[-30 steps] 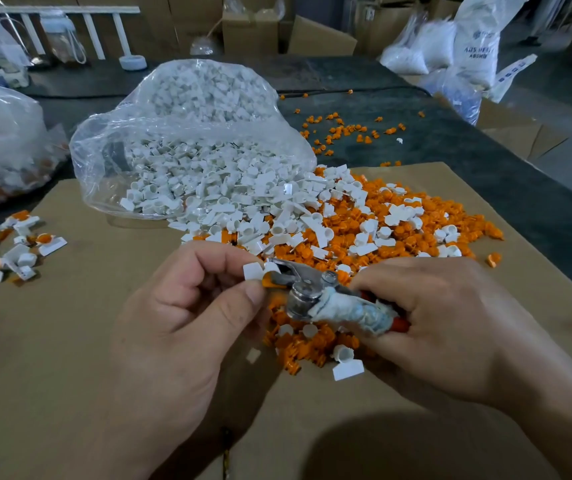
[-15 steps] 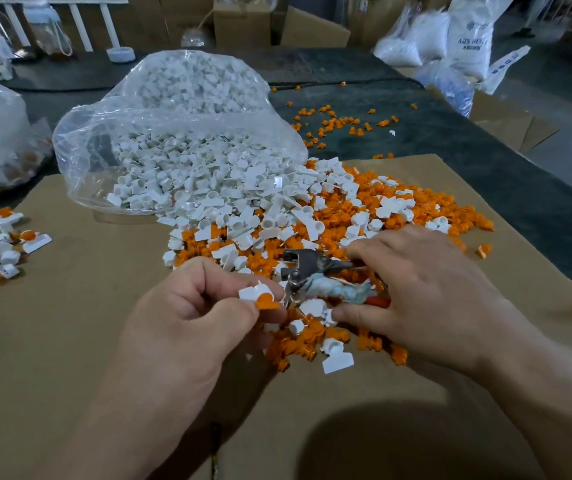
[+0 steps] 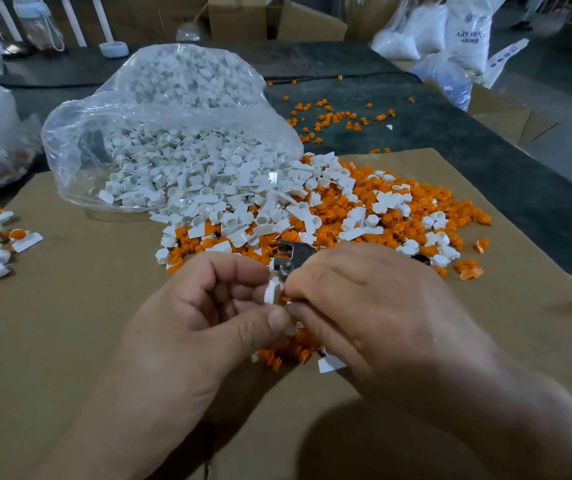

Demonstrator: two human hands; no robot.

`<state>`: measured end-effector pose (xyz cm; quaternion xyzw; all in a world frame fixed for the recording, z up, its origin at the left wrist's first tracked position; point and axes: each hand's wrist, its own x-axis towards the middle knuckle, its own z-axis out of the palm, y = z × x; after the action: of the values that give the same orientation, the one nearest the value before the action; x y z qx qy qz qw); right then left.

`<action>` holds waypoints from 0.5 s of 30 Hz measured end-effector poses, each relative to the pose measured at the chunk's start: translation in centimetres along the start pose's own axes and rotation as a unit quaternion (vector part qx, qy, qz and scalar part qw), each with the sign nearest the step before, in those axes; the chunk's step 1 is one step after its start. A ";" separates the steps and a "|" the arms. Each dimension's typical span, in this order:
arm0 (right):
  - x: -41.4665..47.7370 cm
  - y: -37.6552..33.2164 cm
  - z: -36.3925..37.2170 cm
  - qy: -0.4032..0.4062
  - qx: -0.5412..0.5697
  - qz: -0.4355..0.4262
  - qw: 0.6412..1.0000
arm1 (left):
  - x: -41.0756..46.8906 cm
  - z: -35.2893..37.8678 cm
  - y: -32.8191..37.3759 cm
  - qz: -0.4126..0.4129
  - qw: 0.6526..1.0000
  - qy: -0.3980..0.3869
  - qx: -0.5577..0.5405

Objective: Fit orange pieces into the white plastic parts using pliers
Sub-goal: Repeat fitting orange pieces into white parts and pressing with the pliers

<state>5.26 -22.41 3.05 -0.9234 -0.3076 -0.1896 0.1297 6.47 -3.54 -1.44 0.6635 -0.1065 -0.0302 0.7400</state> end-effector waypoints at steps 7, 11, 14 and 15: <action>0.0 0.0 -0.1 -0.075 -0.039 0.001 0.996 | -0.6 0.0 0.3 -0.036 0.996 -0.071 0.040; 0.1 -0.4 -0.4 -0.091 0.072 0.038 0.993 | -0.8 0.1 0.7 -0.008 0.995 -0.079 0.055; -0.2 -0.4 -0.4 -0.067 0.162 0.085 0.981 | -0.9 0.9 1.4 0.041 0.994 -0.092 0.045; -0.3 -0.4 -0.4 -0.056 0.183 0.091 0.977 | -0.9 1.1 1.6 0.050 0.994 -0.088 0.044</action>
<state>4.63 -22.40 3.35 -0.9172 -0.2589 -0.0650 0.2959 5.23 -4.26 0.14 0.6840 -0.2052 -0.0469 0.6984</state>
